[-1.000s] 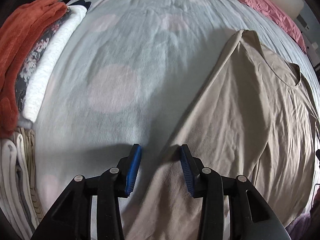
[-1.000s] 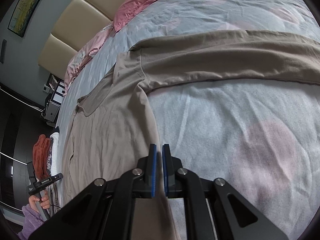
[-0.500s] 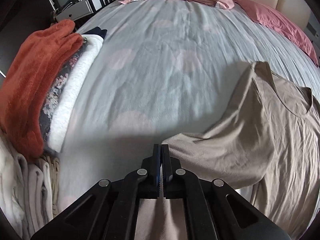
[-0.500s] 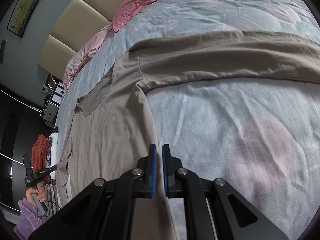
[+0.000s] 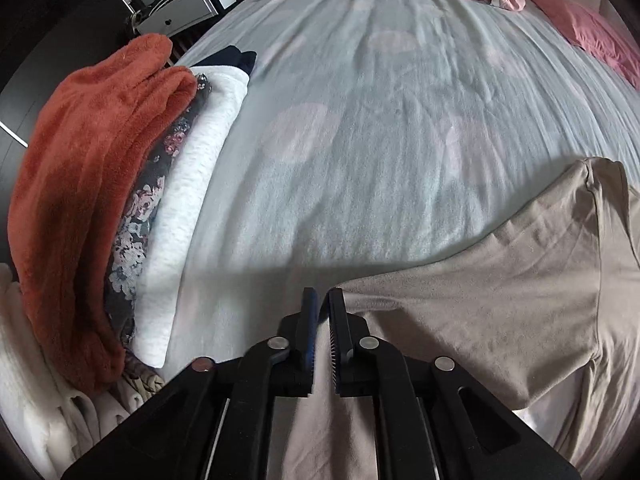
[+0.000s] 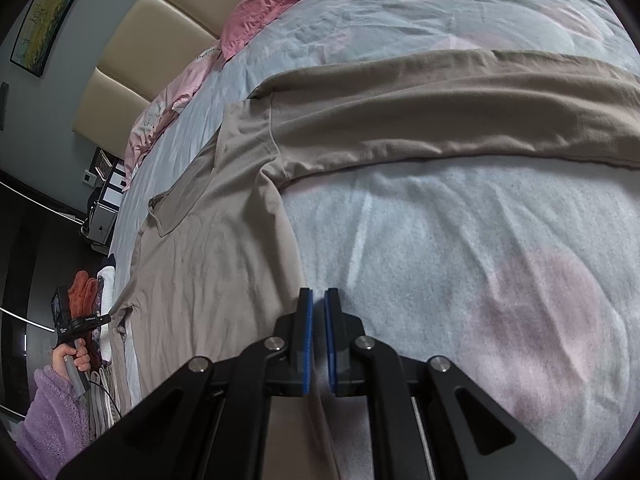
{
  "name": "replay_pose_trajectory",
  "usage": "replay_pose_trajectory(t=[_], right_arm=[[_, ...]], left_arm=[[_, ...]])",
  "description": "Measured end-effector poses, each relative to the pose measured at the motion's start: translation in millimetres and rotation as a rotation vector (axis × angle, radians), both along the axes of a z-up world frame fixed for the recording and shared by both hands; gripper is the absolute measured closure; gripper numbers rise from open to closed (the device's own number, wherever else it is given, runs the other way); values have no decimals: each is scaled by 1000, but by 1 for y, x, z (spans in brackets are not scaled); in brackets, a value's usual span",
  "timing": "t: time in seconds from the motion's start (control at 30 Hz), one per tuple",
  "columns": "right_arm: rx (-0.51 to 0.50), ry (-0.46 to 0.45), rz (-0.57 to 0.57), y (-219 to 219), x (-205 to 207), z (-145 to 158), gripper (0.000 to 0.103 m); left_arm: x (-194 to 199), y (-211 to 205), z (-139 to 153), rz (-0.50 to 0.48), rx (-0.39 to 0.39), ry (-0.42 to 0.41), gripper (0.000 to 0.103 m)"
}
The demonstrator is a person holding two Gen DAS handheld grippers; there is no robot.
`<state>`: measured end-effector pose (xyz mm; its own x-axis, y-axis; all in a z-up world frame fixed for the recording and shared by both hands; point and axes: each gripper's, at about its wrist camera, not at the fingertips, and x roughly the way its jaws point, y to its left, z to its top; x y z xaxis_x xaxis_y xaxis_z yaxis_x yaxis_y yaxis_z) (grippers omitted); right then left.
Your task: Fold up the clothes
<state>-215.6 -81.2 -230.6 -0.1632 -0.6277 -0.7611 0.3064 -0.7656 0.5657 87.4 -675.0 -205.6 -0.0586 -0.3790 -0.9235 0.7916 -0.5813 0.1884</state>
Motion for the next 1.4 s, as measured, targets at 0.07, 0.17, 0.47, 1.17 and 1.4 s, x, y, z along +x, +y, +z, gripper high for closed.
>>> replay_pose_trajectory(t=[0.07, 0.17, 0.47, 1.17, 1.4], right_arm=[[-5, -3, -2, 0, -1, 0, 96], [-6, -2, -3, 0, 0, 1, 95], [-31, 2, -14, 9, 7, 12, 95], [-33, -16, -61, 39, 36, 29, 95], [-13, -27, -54, 39, 40, 26, 95]], left_arm=[[15, -1, 7, 18, 13, 36, 66], [41, 2, 18, 29, 56, 65, 64], [109, 61, 15, 4, 260, -53, 64], [147, 117, 19, 98, 309, -82, 100], [158, 92, 65, 131, 181, -128, 100]])
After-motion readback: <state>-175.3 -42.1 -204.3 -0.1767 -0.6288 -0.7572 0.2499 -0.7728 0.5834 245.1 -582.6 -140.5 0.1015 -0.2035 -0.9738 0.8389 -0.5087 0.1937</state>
